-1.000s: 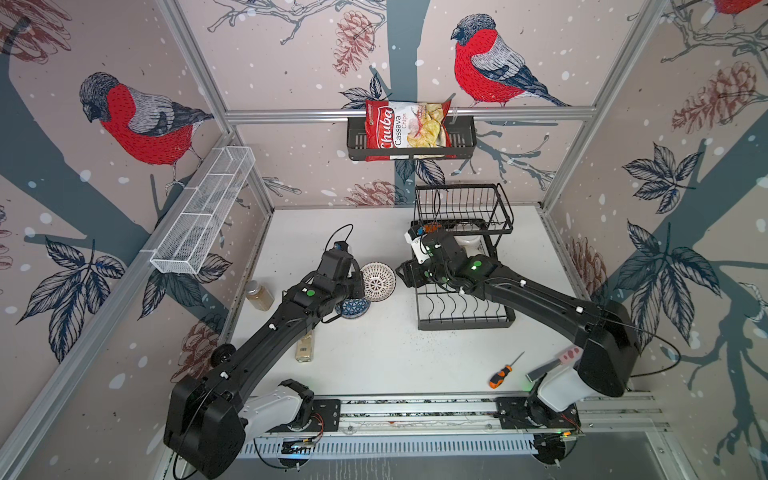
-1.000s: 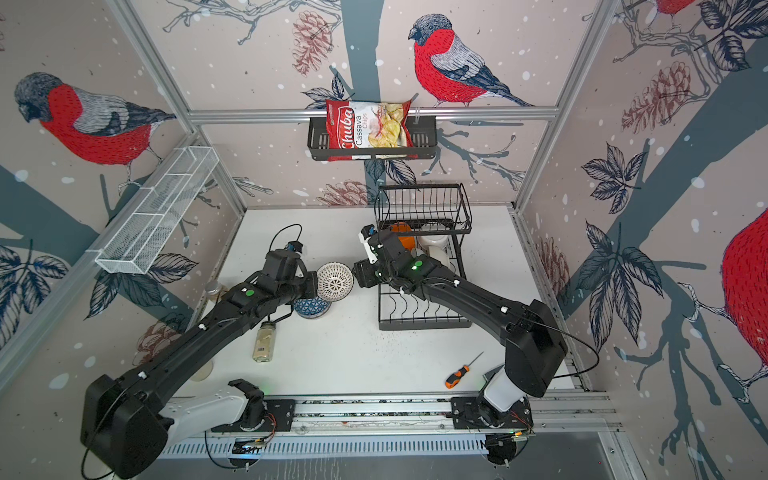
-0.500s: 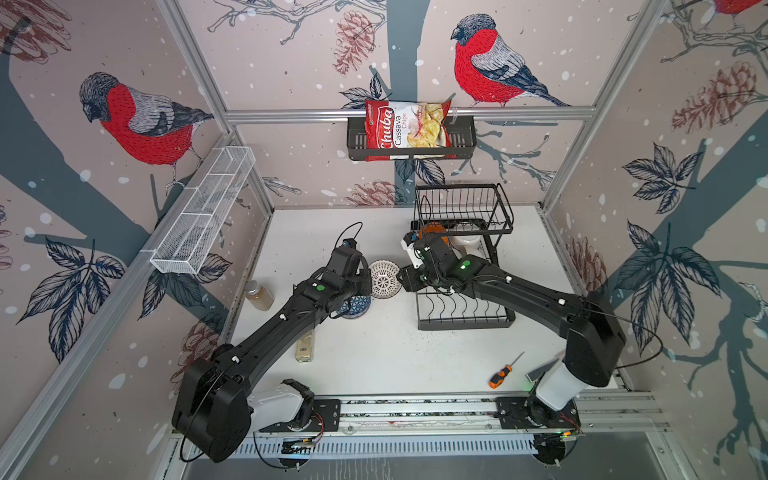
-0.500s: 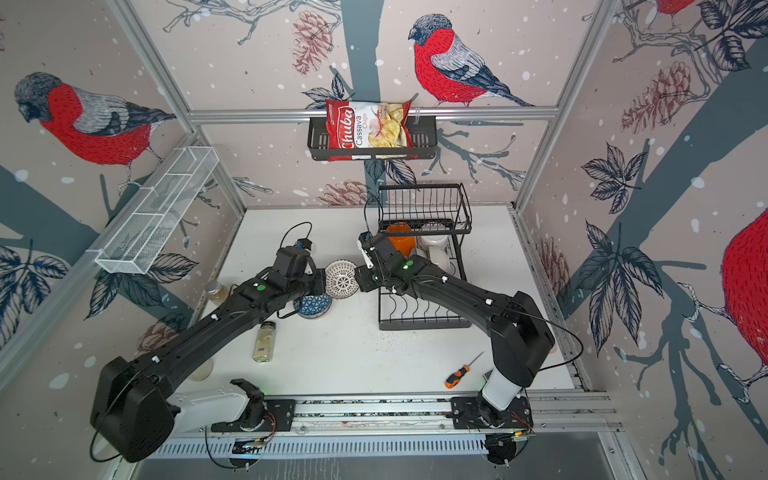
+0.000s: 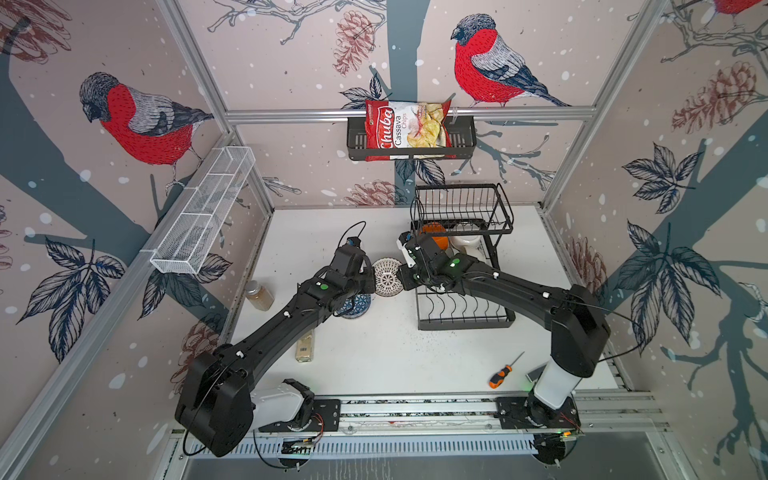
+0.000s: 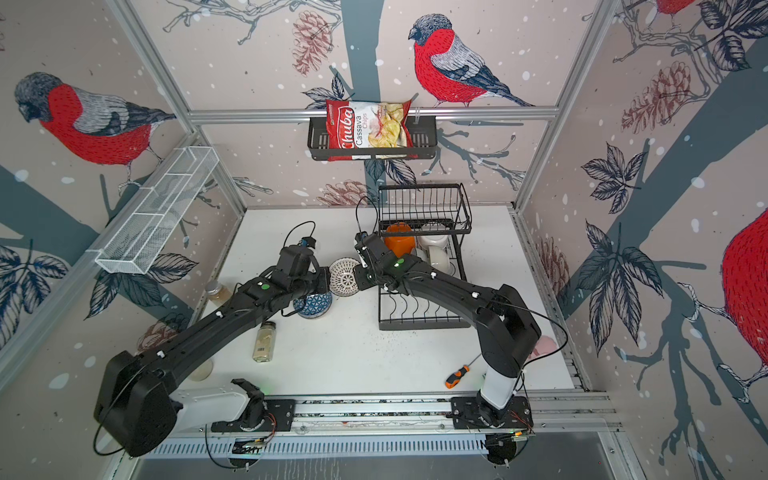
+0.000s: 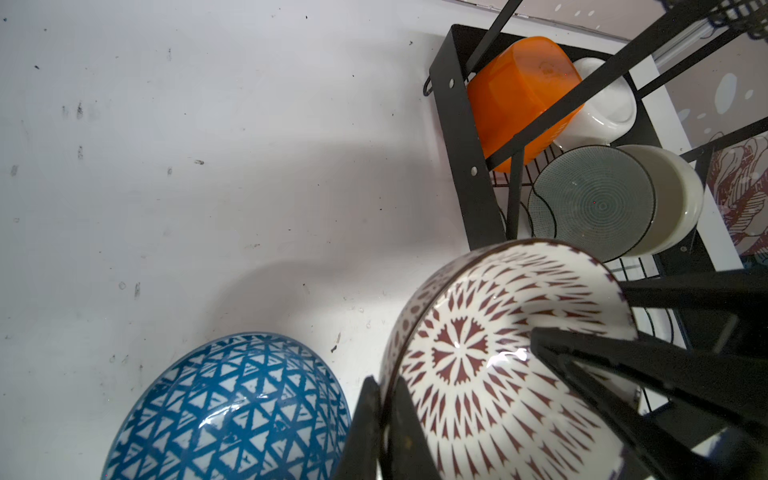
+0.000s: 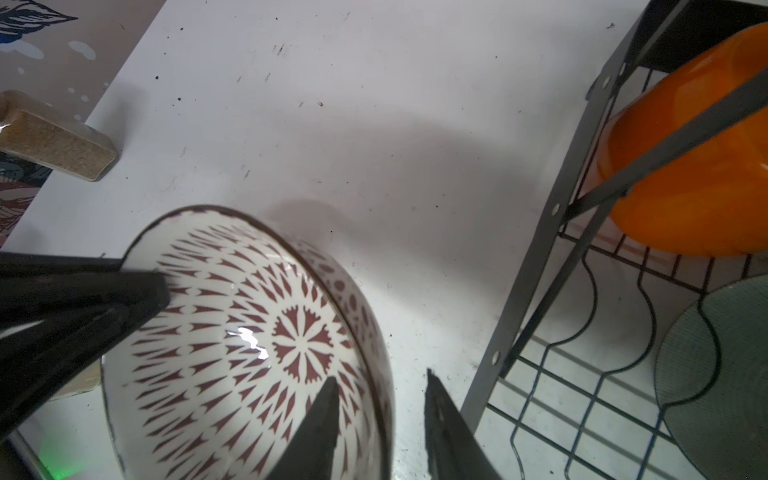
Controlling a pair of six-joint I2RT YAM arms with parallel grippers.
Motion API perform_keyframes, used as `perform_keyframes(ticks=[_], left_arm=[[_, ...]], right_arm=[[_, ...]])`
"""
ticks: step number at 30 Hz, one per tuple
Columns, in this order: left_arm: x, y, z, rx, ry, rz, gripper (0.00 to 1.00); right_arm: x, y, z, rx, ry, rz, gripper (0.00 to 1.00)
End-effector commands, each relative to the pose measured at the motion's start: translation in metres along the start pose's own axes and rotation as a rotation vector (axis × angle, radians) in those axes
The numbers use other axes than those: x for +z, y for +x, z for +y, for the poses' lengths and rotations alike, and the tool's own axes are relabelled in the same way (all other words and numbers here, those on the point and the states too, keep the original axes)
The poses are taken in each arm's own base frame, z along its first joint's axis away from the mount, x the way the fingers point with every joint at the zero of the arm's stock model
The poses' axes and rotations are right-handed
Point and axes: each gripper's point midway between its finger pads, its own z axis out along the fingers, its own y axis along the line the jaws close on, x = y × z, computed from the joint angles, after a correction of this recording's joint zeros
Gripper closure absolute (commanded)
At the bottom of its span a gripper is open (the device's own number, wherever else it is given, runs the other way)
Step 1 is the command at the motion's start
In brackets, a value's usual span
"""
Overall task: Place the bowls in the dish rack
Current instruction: 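Grasp the red-patterned bowl rim with the right gripper beside the left gripper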
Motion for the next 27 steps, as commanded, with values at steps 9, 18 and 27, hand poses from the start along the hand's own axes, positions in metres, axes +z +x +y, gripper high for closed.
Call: perform_keyframes(ticks=[9,18,27], left_arm=[[0.005,-0.013,-0.009,0.003,0.018,-0.053,1.00],[0.005,-0.013,-0.011,0.006,0.021,-0.053,1.00],[0.010,-0.009,-0.010,-0.003,0.026,-0.047,0.82]], right_arm=[[0.005,0.001,-0.012,0.021,0.079,0.011,0.71],[0.012,0.004,-0.018,0.025,0.116,0.021,0.94],[0.002,0.000,-0.035,0.021,0.239,-0.006,1.00]])
